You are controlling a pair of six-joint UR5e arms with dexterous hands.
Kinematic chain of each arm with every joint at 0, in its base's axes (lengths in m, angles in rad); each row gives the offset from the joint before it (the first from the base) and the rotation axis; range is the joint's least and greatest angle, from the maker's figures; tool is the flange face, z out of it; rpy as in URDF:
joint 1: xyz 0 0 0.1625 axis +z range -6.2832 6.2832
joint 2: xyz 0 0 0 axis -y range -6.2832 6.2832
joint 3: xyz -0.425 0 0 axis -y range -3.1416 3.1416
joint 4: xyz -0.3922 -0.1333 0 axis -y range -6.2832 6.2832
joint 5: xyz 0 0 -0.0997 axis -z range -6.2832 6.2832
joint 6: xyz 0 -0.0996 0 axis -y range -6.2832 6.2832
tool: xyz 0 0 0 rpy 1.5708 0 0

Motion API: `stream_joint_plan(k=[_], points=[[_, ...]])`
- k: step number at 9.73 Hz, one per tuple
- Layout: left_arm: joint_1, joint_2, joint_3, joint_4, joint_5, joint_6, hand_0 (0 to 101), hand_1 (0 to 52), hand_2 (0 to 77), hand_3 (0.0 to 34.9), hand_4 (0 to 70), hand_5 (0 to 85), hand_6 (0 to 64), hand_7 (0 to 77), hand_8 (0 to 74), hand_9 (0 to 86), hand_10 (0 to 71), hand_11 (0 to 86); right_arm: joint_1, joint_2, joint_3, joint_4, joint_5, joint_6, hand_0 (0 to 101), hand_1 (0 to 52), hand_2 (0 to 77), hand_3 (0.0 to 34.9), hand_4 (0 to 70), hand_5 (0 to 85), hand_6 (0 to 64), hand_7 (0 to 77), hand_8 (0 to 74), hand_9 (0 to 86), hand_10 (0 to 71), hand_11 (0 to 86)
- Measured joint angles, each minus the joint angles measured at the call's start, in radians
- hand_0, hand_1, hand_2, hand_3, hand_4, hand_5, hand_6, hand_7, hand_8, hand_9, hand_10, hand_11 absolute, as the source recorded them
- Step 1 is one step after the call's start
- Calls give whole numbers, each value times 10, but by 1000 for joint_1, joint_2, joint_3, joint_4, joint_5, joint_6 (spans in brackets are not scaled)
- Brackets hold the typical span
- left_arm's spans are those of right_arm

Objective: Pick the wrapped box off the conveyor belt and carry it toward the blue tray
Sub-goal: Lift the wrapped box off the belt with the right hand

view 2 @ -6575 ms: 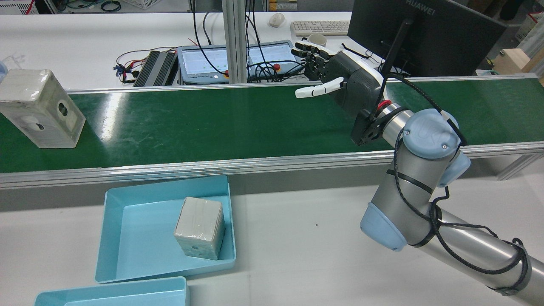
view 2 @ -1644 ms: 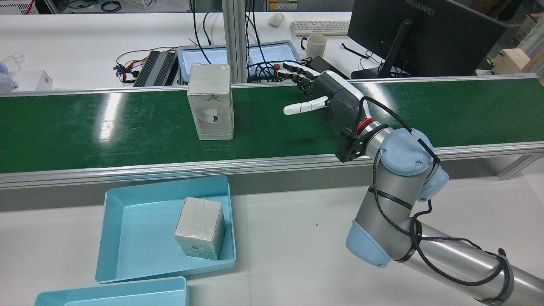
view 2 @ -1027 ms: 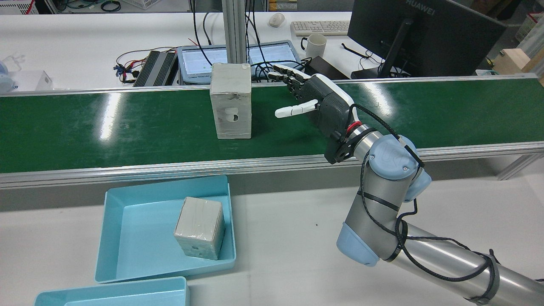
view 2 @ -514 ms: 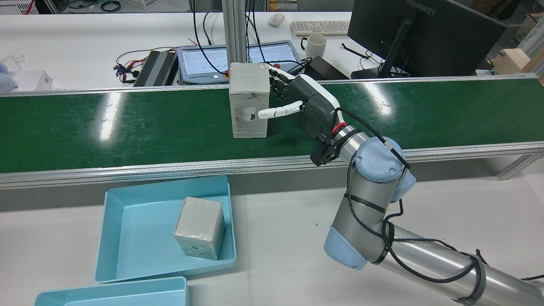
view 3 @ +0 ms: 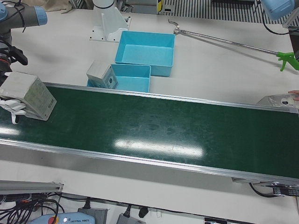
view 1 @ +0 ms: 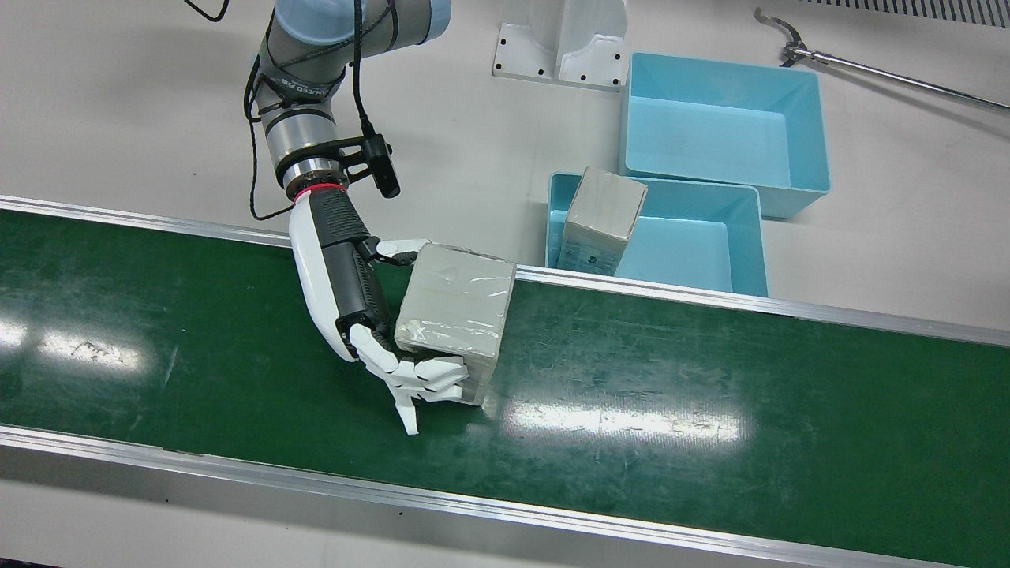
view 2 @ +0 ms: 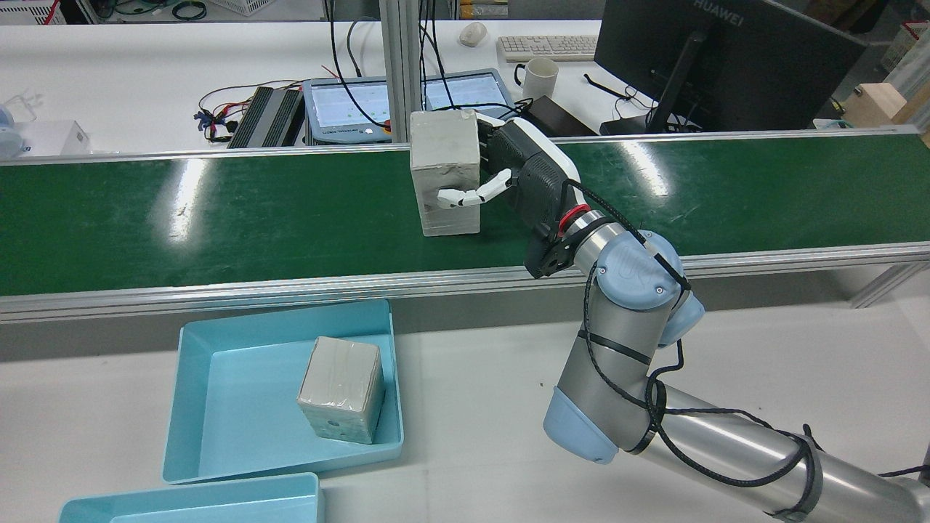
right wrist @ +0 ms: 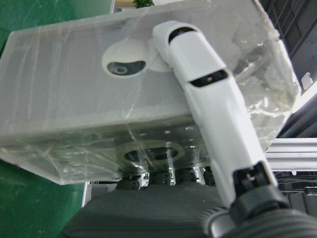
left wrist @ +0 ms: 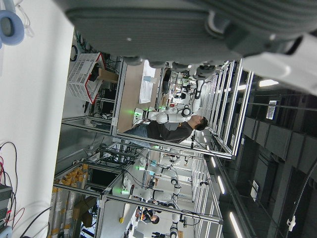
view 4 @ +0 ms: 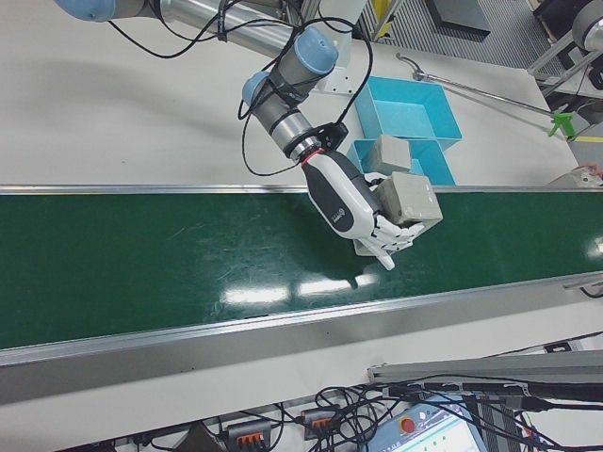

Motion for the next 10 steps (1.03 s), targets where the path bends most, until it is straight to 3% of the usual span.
stream_joint_plan(k=[1, 2, 3, 5, 6, 7, 9, 10], points=[[0, 0, 0, 0, 0, 0, 0, 0, 5, 0, 5, 11, 5, 5, 5, 5, 5, 5, 0, 2, 5, -27, 9, 0, 578, 180, 327, 0, 245, 409, 218, 387, 305, 338, 202, 16], [0, 0, 0, 0, 0, 0, 0, 0, 5, 0, 5, 11, 5, 5, 5, 5, 5, 5, 2, 1, 19, -45, 13, 0, 540, 147, 333, 1, 185, 518, 251, 425, 349, 376, 305, 120], [0, 0, 0, 0, 0, 0, 0, 0, 11, 0, 0, 11, 0, 5, 5, 5, 5, 5, 5, -1, 47, -63, 17, -1, 497, 115, 333, 0, 185, 518, 251, 425, 349, 376, 305, 120], [0, 0, 0, 0, 0, 0, 0, 0, 5, 0, 0, 11, 0, 5, 5, 0, 5, 5, 4, -3, 164, -140, 44, -6, 496, 115, 333, 0, 164, 660, 300, 524, 425, 458, 464, 289], [0, 0, 0, 0, 0, 0, 0, 0, 5, 0, 0, 11, 5, 5, 5, 5, 0, 5, -12, -2, 217, -171, 62, -20, 469, 115, 333, 0, 196, 709, 365, 644, 524, 584, 584, 404], [0, 0, 0, 0, 0, 0, 0, 0, 5, 0, 0, 11, 5, 5, 5, 5, 0, 5, -47, 2, 252, -187, 86, -48, 469, 115, 333, 0, 196, 709, 365, 644, 524, 584, 584, 404], [0, 0, 0, 0, 0, 0, 0, 0, 11, 0, 5, 11, 0, 5, 5, 0, 5, 5, -153, 27, 275, -194, 181, -133, 437, 115, 333, 0, 213, 704, 447, 709, 622, 698, 671, 589], [0, 0, 0, 0, 0, 0, 0, 0, 11, 0, 5, 11, 0, 5, 5, 0, 5, 5, -199, 56, 265, -182, 229, -196, 424, 38, 387, 0, 218, 704, 480, 709, 676, 709, 682, 720]])
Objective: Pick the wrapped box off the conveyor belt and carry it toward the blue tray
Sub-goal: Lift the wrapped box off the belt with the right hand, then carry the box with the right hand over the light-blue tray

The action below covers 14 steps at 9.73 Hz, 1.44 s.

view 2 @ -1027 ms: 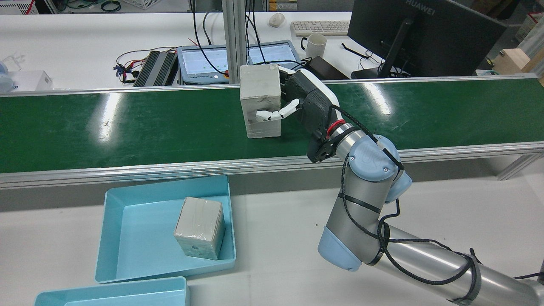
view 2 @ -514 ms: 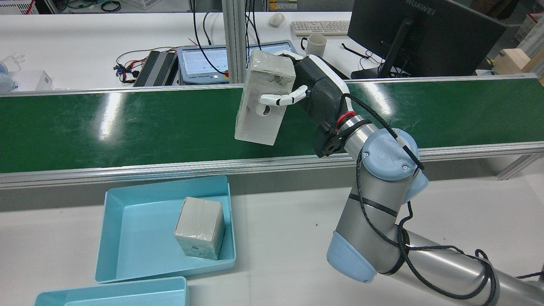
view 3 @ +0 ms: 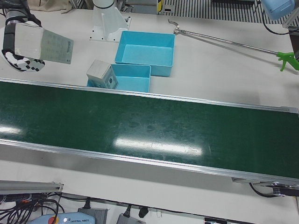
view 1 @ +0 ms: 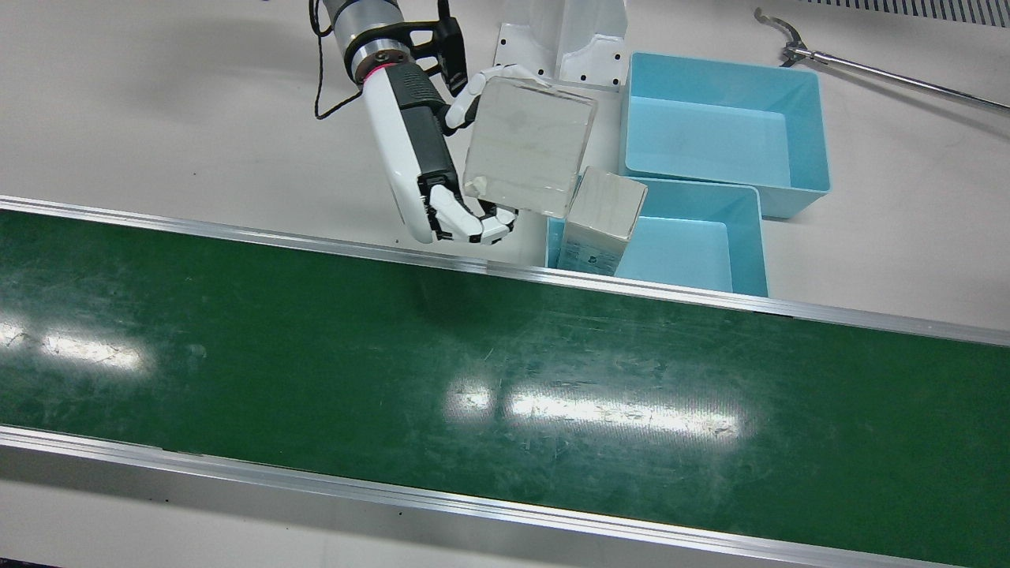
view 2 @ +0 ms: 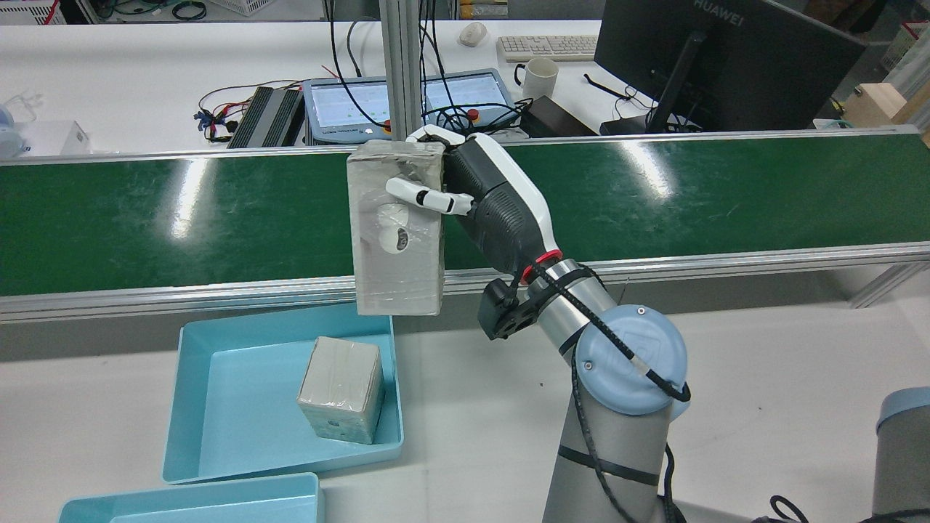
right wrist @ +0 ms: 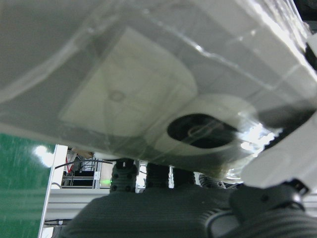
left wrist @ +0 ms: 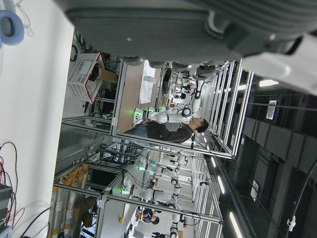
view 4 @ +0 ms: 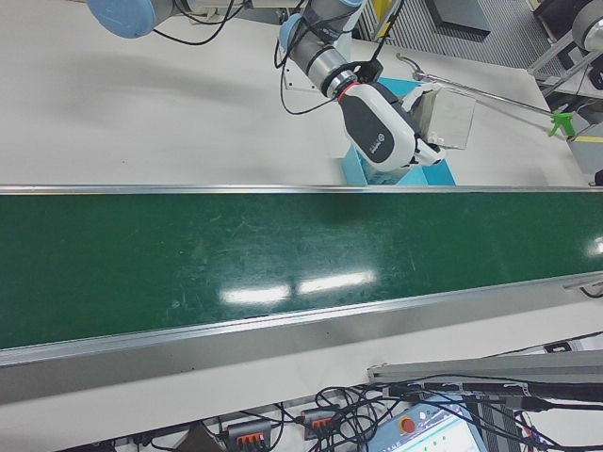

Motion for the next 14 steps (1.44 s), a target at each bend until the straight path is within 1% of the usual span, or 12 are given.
stream_joint_plan(k=[2, 4, 5, 6, 7, 8, 9, 10, 11, 12, 13, 14], points=[[0, 0, 0, 0, 0, 0, 0, 0, 5, 0, 0, 11, 5, 5, 5, 0, 5, 5, -48, 60, -72, 89, 51, -98, 421, 38, 398, 0, 218, 704, 491, 698, 676, 704, 687, 698], [0, 0, 0, 0, 0, 0, 0, 0, 5, 0, 0, 11, 5, 5, 5, 0, 5, 5, -70, 126, -188, 164, 64, -138, 427, 38, 398, 53, 229, 687, 496, 693, 545, 709, 529, 627], [0, 0, 0, 0, 0, 0, 0, 0, 5, 0, 0, 11, 0, 5, 5, 0, 5, 5, -75, 153, -235, 187, 60, -144, 427, 38, 398, 53, 229, 687, 496, 693, 545, 709, 529, 627], [0, 0, 0, 0, 0, 0, 0, 0, 11, 0, 0, 11, 5, 5, 5, 0, 5, 5, -79, 168, -272, 213, 44, -146, 427, 38, 398, 53, 202, 524, 376, 622, 469, 633, 344, 458], [0, 0, 0, 0, 0, 0, 0, 0, 11, 0, 0, 11, 5, 5, 5, 0, 0, 5, -80, 177, -296, 232, 22, -146, 427, 38, 398, 53, 202, 524, 376, 622, 376, 529, 344, 458], [0, 0, 0, 0, 0, 0, 0, 0, 11, 0, 0, 11, 5, 5, 5, 0, 5, 5, -82, 180, -310, 242, 6, -146, 426, 38, 398, 15, 33, 338, 218, 431, 169, 349, 240, 365], [0, 0, 0, 0, 0, 0, 0, 0, 5, 0, 0, 11, 5, 5, 5, 5, 5, 5, -83, 180, -318, 248, -6, -146, 364, 196, 404, 19, 76, 218, 125, 344, 33, 256, 125, 278], [0, 0, 0, 0, 0, 0, 0, 0, 5, 0, 0, 11, 5, 5, 5, 5, 5, 5, -86, 179, -322, 251, -12, -145, 364, 196, 404, 19, 76, 218, 125, 344, 33, 256, 125, 278], [0, 0, 0, 0, 0, 0, 0, 0, 11, 0, 5, 11, 5, 5, 5, 5, 5, 5, -89, 179, -323, 252, -17, -145, 341, 218, 398, 31, 71, 49, 27, 256, 0, 109, 0, 16], [0, 0, 0, 0, 0, 0, 0, 0, 5, 0, 0, 11, 5, 5, 5, 5, 5, 5, -91, 179, -324, 253, -23, -144, 402, 125, 365, 48, 82, 11, 0, 131, 0, 16, 0, 16], [0, 0, 0, 0, 0, 0, 0, 0, 5, 0, 5, 11, 5, 5, 5, 5, 5, 5, -93, 177, -323, 253, -28, -142, 409, 76, 158, 49, 87, 5, 16, 93, 0, 11, 0, 16], [0, 0, 0, 0, 0, 0, 0, 0, 5, 0, 0, 11, 5, 5, 5, 0, 5, 5, -94, 179, -321, 253, -31, -141, 409, 76, 158, 49, 87, 5, 16, 93, 0, 11, 0, 16]])
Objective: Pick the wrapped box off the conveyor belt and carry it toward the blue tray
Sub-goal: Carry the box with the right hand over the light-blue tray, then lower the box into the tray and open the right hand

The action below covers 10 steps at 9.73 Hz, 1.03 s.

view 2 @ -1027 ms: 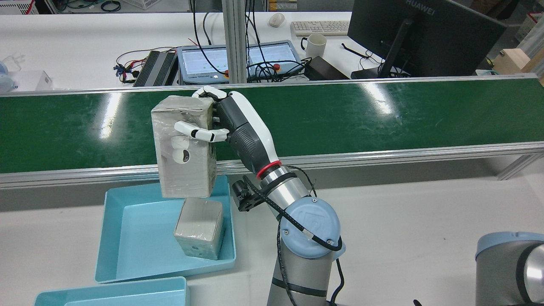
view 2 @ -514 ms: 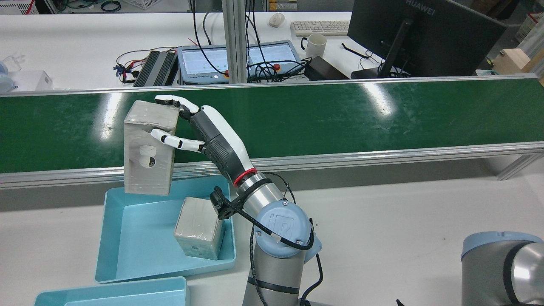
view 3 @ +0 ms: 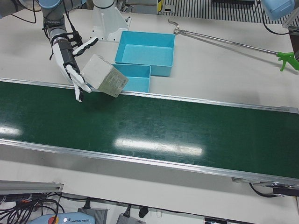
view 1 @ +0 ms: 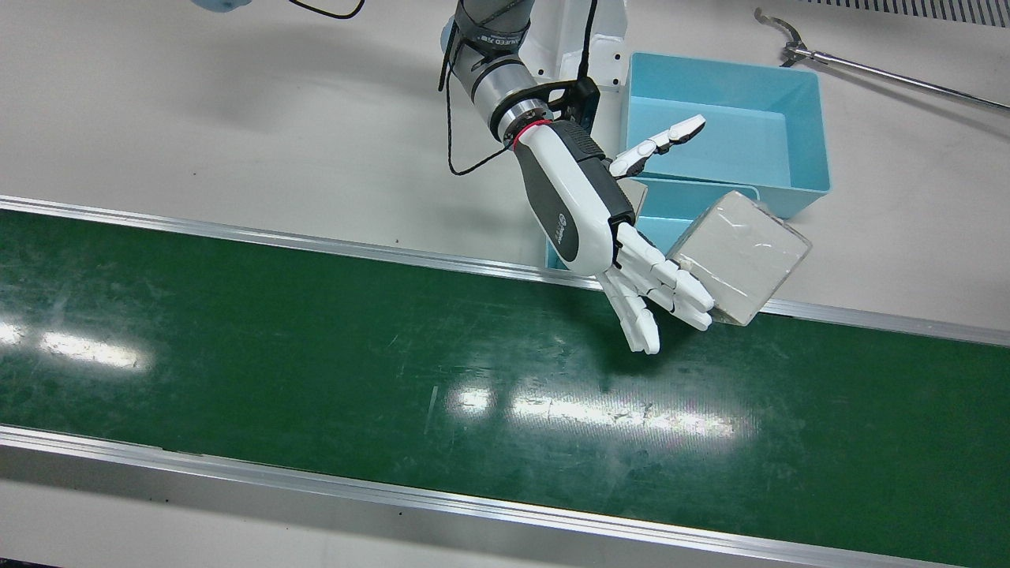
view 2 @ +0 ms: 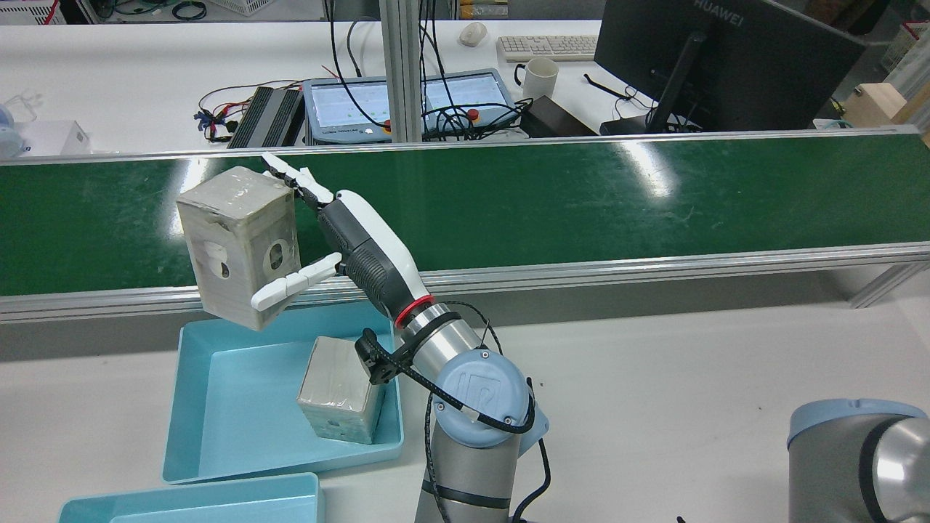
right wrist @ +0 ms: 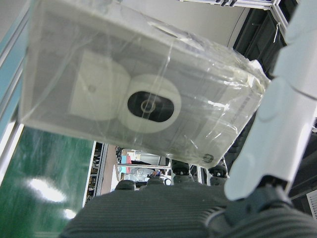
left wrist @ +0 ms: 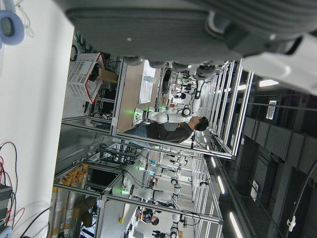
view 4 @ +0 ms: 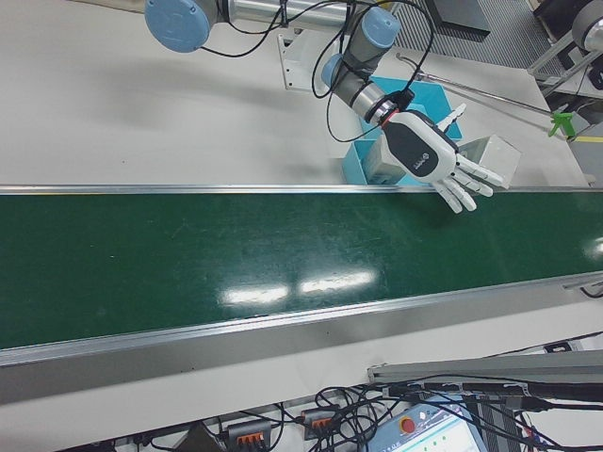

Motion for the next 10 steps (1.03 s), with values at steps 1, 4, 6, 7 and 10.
stream_joint_plan(k=[1, 4, 6, 7, 10], points=[[0, 0, 0, 0, 0, 0, 0, 0, 11, 0, 0, 11, 5, 5, 5, 0, 5, 5, -2, 3, 3, 0, -6, 1, 413, 54, 16, 45, 125, 22, 16, 98, 0, 11, 0, 16], [0, 0, 0, 0, 0, 0, 0, 0, 11, 0, 0, 11, 0, 5, 5, 5, 5, 5, -11, 11, 8, -2, -33, 1, 440, 71, 16, 68, 136, 33, 27, 120, 16, 11, 0, 11], [0, 0, 0, 0, 0, 0, 0, 0, 11, 0, 5, 11, 0, 5, 5, 5, 5, 5, -21, 17, 12, -4, -50, 1, 441, 71, 16, 67, 147, 44, 49, 164, 11, 11, 0, 11], [0, 0, 0, 0, 0, 0, 0, 0, 5, 0, 5, 11, 5, 5, 5, 0, 5, 5, -30, 20, 16, -6, -54, 1, 450, 76, 16, 64, 147, 60, 49, 169, 0, 11, 0, 11], [0, 0, 0, 0, 0, 0, 0, 0, 11, 0, 0, 11, 5, 5, 5, 5, 5, 5, -58, 7, 60, -12, -55, 1, 458, 98, 16, 61, 125, 65, 49, 191, 11, 11, 0, 16]])
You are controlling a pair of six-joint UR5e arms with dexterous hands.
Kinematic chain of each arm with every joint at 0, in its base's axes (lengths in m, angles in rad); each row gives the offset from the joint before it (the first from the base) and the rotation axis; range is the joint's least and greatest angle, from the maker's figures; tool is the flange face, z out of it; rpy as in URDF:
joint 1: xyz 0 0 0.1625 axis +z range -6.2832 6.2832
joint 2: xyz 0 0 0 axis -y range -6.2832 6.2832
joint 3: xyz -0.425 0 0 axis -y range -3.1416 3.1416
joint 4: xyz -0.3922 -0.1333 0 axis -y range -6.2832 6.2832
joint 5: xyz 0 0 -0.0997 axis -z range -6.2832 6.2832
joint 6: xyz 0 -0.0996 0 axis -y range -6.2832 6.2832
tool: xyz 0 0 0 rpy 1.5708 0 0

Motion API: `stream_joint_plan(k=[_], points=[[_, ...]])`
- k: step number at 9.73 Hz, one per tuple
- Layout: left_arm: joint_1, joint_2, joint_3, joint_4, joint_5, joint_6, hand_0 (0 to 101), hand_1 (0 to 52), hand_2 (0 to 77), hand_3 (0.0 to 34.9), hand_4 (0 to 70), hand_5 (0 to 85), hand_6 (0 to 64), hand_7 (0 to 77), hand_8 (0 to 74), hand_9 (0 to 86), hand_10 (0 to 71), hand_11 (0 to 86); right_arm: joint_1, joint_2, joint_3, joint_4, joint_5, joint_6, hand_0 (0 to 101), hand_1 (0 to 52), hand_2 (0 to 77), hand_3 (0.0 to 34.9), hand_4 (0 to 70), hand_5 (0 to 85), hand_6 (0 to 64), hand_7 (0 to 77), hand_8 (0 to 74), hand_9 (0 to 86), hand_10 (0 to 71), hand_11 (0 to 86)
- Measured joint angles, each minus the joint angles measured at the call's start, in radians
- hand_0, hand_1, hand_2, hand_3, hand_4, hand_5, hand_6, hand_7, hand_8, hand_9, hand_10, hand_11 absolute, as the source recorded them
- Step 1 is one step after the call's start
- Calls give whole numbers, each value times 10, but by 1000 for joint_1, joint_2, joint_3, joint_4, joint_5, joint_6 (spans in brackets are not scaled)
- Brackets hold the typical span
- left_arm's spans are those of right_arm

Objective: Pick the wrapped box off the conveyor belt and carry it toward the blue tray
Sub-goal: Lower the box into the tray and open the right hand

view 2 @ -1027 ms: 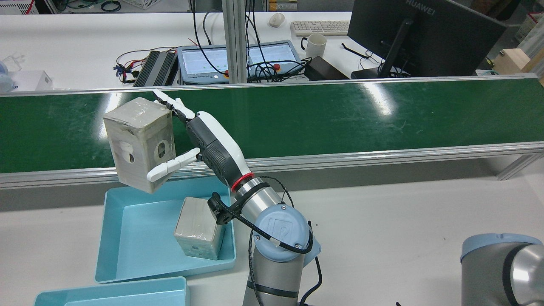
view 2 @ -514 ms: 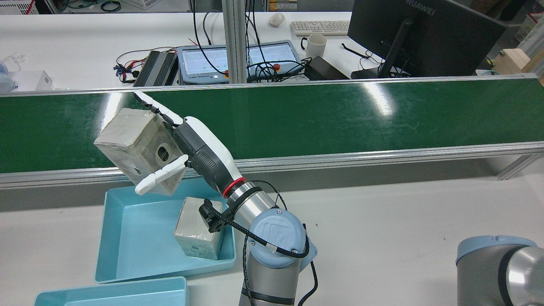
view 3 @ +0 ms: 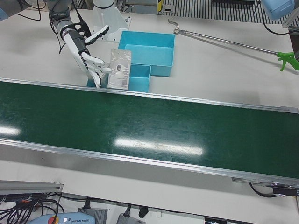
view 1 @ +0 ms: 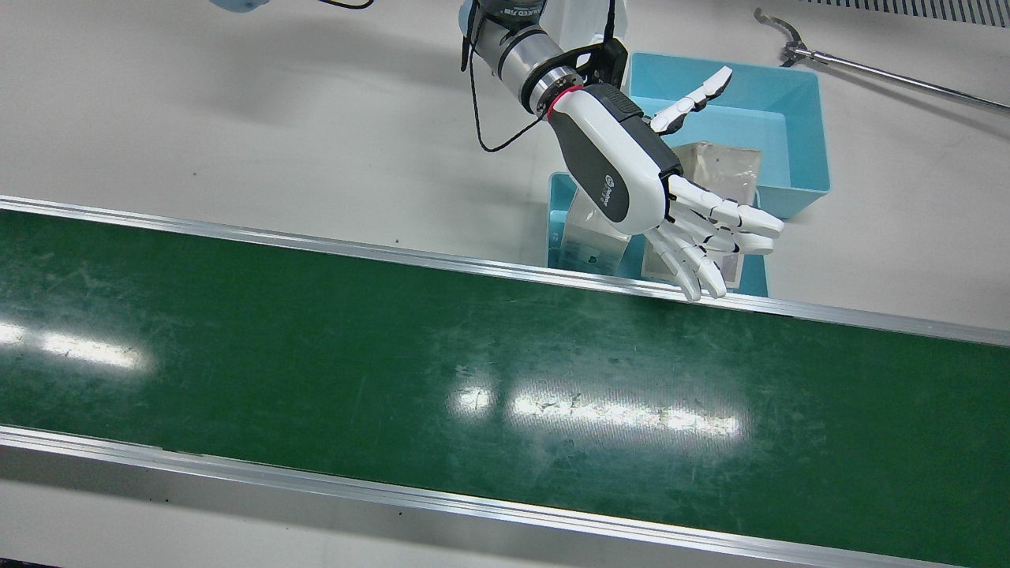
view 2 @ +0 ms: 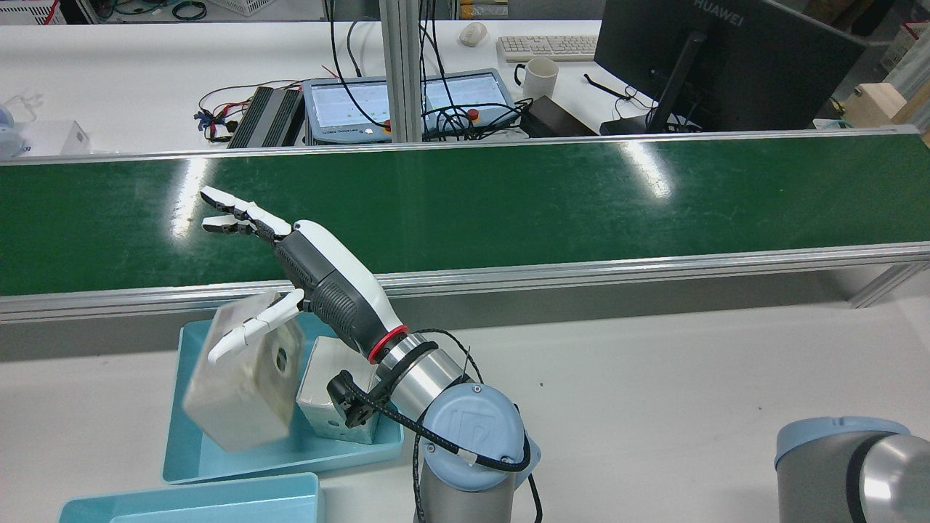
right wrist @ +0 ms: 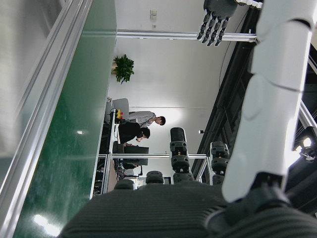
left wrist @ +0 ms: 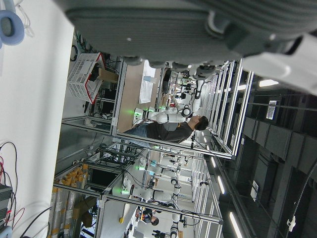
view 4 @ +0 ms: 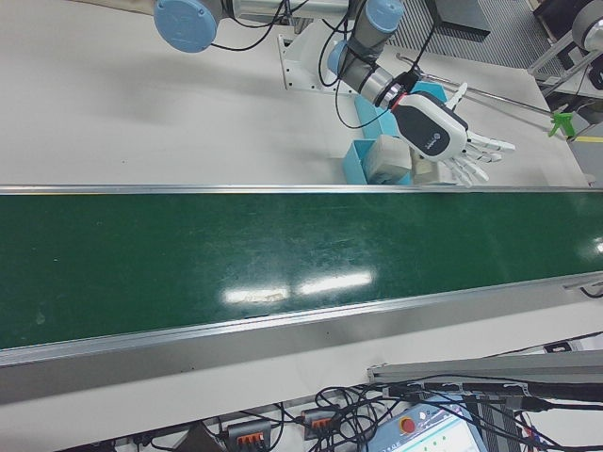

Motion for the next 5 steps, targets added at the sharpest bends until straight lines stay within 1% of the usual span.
stream_joint_plan(k=[1, 2, 3, 4, 5], points=[[0, 0, 0, 0, 0, 0, 0, 0, 11, 0, 0, 11, 5, 5, 5, 0, 5, 5, -3, -22, 35, -2, 4, 0, 458, 98, 16, 61, 125, 65, 49, 191, 11, 11, 0, 16], [0, 0, 0, 0, 0, 0, 0, 0, 5, 0, 0, 11, 5, 5, 5, 0, 5, 5, 6, -57, 83, -5, 9, 1, 461, 98, 16, 69, 142, 98, 49, 213, 33, 27, 0, 11], [0, 0, 0, 0, 0, 0, 0, 0, 5, 0, 0, 11, 5, 5, 5, 0, 5, 5, 37, -95, 135, -14, 13, 5, 469, 120, 16, 90, 147, 136, 60, 235, 33, 33, 0, 11], [0, 0, 0, 0, 0, 0, 0, 0, 5, 0, 0, 11, 5, 5, 5, 5, 0, 5, 80, -135, 185, -39, 15, 25, 469, 120, 16, 90, 147, 136, 60, 235, 33, 33, 0, 11], [0, 0, 0, 0, 0, 0, 0, 0, 5, 0, 0, 11, 5, 5, 5, 5, 0, 5, 136, -180, 234, -86, 11, 78, 490, 153, 71, 67, 169, 229, 93, 305, 60, 71, 0, 11]])
